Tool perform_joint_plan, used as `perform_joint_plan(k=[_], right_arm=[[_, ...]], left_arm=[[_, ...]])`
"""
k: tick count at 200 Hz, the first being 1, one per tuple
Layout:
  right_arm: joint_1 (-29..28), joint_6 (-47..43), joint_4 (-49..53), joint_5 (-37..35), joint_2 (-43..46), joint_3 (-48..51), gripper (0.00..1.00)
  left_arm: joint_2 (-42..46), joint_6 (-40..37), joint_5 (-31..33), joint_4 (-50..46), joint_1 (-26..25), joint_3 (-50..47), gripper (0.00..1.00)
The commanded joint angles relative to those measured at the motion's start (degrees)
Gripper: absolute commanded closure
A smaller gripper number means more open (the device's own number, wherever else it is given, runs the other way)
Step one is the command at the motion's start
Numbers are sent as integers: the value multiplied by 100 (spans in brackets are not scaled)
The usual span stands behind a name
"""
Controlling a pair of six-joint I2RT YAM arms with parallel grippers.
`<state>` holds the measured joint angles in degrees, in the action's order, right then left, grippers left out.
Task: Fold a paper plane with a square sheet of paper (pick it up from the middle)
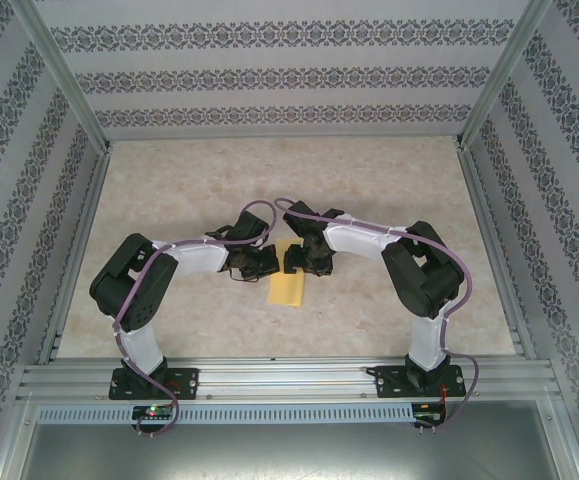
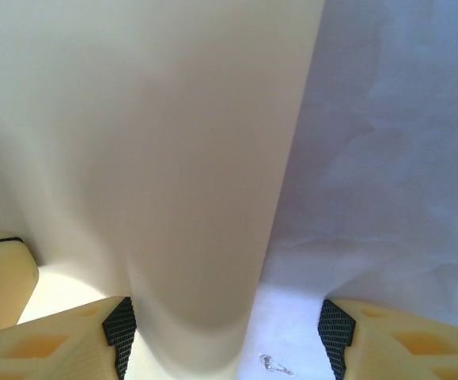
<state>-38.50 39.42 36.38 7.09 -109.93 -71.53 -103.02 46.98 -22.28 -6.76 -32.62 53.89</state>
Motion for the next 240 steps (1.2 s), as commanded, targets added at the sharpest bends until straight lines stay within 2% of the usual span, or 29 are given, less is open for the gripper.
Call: perform_joint_plan(k=[1, 60, 73, 83, 95, 115, 131, 168, 240], right_arm=[[59, -22, 118, -176, -143, 77, 32], [201, 96, -711, -112, 1288, 566, 28], [279, 158, -1089, 101, 1624, 885, 33], [377, 215, -1660, 625, 1828, 1186, 43], [468, 442, -2291, 1388, 1894, 1520, 61], [444, 801, -3087, 1901, 1763, 1813, 86], [425, 942, -3360, 2046, 1540, 1890, 97], [444, 1067, -3655, 2165, 1173, 2026, 100], [641, 982, -3885, 2287, 1127, 2483, 100]], left_arm=[[-209, -12, 224, -290, -60, -258, 100], [-228, -129, 215, -404, -60, -203, 100], [-228, -140, 204, -413, -60, -190, 100], [-223, -145, 192, -415, -60, -193, 100], [-227, -139, 186, -405, -60, -191, 100], [-244, -149, 176, -396, -60, -177, 100], [-244, -148, 183, -399, -60, -179, 100], [-247, -140, 185, -396, -61, -201, 100], [-233, -163, 197, -423, -60, -198, 100]])
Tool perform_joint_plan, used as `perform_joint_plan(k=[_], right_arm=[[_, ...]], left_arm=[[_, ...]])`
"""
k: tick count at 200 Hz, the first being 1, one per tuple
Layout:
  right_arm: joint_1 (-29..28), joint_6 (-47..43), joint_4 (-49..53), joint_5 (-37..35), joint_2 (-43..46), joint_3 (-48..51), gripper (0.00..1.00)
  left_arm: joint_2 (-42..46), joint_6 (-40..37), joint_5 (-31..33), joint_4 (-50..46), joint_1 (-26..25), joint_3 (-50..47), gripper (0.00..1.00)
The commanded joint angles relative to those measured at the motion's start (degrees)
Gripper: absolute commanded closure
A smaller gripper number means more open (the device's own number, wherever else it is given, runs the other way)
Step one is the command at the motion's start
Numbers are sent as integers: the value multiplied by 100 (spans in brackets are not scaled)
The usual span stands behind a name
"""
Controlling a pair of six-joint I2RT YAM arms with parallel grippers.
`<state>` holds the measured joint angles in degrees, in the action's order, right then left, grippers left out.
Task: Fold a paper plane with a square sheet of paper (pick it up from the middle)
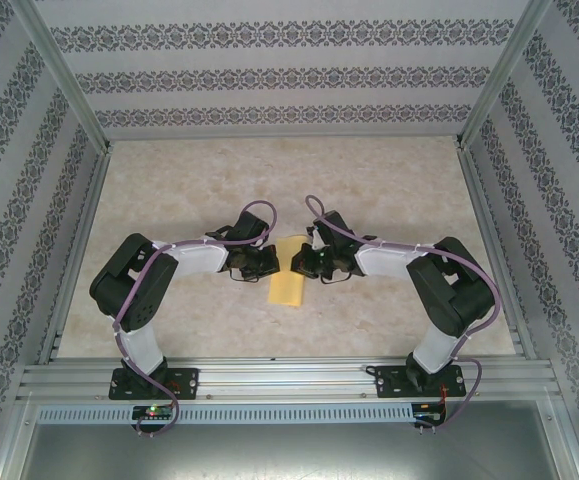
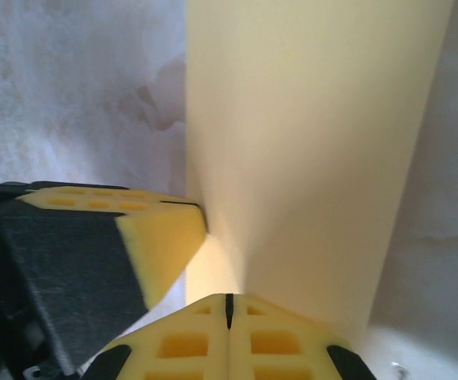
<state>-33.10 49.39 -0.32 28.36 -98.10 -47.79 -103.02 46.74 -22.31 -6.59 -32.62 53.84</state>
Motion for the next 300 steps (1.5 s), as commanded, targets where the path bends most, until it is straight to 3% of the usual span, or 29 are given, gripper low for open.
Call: perform_joint_plan(k=[1, 94, 166, 245, 300], right_arm=[[102, -16, -210, 161, -62, 120, 100], [232, -147, -629, 74, -385, 798, 100], [123, -109, -1063, 317, 502, 997, 98], [50, -39, -1436, 372, -43, 1496, 98], [-50, -4, -1351, 452, 735, 1439, 98]], left_arm=[[-234, -134, 204, -440, -60, -197, 100], [-280, -148, 193, -465, -60, -191, 100], [-314, -150, 172, -450, -59, -178, 100], [-303, -182, 197, -509, -60, -173, 100], [-311, -180, 183, -514, -65, -180, 100]])
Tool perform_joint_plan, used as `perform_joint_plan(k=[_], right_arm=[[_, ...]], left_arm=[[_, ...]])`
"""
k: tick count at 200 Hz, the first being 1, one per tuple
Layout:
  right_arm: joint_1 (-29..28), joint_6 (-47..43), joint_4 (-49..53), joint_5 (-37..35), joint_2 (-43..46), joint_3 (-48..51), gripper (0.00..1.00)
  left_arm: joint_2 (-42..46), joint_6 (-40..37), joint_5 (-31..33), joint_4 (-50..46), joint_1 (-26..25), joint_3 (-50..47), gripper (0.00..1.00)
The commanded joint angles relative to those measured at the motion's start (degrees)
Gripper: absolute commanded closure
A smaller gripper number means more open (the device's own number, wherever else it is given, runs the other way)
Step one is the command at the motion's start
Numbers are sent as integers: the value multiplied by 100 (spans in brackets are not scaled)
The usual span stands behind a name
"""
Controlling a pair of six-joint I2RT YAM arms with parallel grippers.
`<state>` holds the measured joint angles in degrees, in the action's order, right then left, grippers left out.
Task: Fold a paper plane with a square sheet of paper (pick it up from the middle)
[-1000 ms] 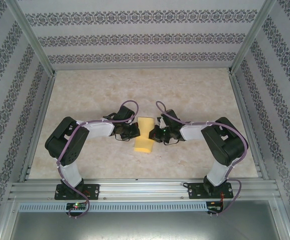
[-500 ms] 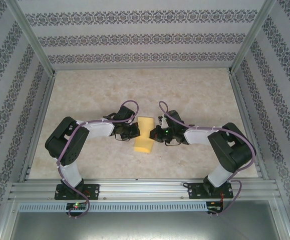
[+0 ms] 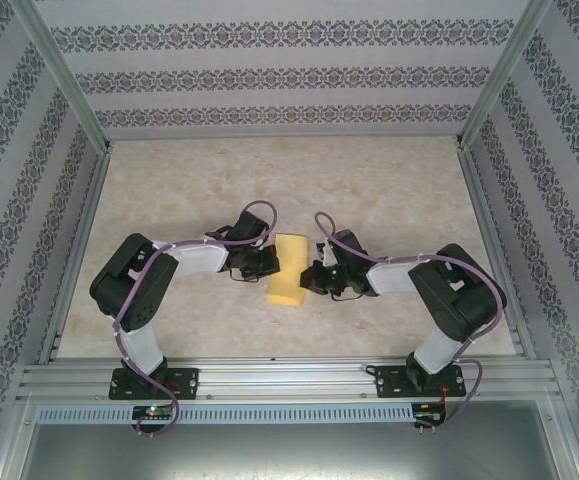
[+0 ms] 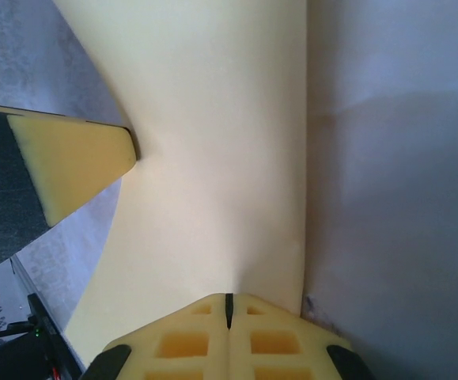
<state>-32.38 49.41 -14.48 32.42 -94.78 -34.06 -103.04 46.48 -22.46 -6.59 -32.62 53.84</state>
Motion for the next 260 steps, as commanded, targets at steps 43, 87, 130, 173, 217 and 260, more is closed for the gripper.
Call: perform_joint_plan(k=[43, 87, 130, 173, 217, 260], right_arm=[[-261, 59, 9, 89, 279, 131, 98], [-295, 82, -197, 1, -157, 395, 99], [-303, 129, -173, 36, 223, 401, 99], [-478, 136, -160, 139, 601, 392, 98], [-558, 157, -310, -21, 165, 599, 98], [-566, 289, -539, 3, 72, 770, 98]], left_arm=[[-321, -160, 201, -510, -65, -178, 100], [-321, -159, 202, -523, -65, -173, 100], [-317, -163, 209, -528, -61, -173, 100], [-328, -163, 206, -528, -61, -160, 100], [-346, -162, 193, -511, -61, -163, 100], [-328, -179, 205, -543, -60, -163, 100]])
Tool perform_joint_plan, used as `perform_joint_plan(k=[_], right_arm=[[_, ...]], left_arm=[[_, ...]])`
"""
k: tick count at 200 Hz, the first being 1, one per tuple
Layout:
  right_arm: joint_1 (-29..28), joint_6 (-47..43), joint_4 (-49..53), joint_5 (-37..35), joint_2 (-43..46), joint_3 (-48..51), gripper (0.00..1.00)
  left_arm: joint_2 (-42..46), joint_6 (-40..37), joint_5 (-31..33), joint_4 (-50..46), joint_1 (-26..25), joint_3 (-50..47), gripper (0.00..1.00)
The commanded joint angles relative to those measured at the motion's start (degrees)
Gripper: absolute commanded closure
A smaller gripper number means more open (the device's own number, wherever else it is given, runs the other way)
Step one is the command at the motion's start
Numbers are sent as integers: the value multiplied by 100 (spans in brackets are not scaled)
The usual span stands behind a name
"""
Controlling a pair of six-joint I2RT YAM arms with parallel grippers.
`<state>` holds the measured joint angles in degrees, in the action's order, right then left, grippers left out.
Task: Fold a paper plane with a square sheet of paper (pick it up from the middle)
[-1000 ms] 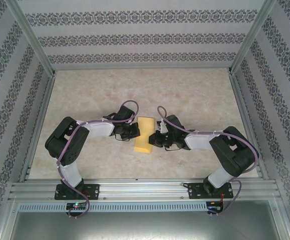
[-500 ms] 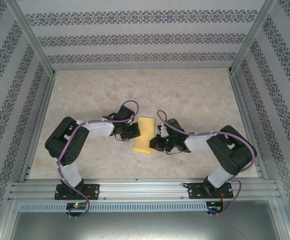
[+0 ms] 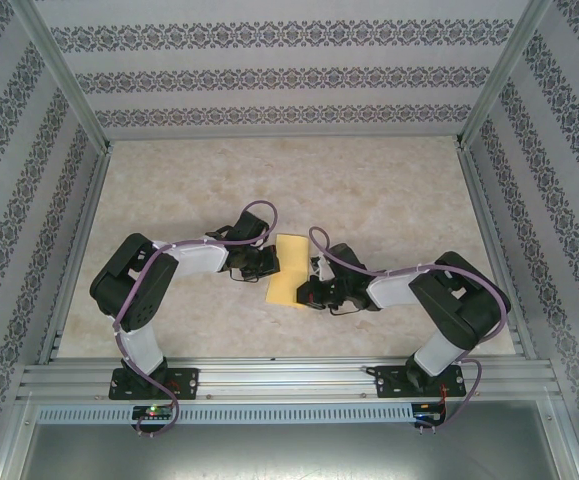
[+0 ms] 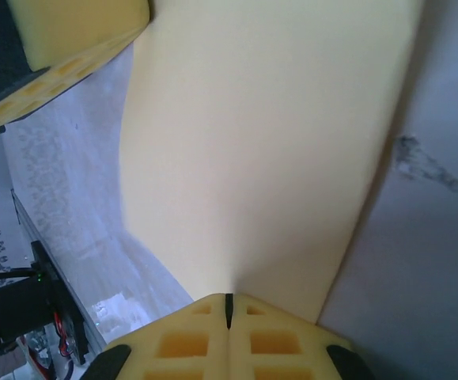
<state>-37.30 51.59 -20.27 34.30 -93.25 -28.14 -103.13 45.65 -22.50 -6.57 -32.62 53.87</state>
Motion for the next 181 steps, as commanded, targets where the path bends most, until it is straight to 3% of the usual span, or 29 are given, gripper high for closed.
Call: perform_joint_plan(k=[1, 52, 129, 181], right_arm=[[-71, 70, 54, -191, -67, 177, 98], [-178, -43, 489, -159, 579, -61, 98], [-251, -16, 366, -144, -94, 54, 98], [230, -393, 1178, -340, 1156, -427, 98]], left_arm=[[-321, -98, 206, -542, -60, -161, 100], [-312, -83, 201, -530, -62, -167, 100], [-267, -72, 189, -534, -69, -172, 100], [-282, -117, 166, -631, -69, -100, 100]])
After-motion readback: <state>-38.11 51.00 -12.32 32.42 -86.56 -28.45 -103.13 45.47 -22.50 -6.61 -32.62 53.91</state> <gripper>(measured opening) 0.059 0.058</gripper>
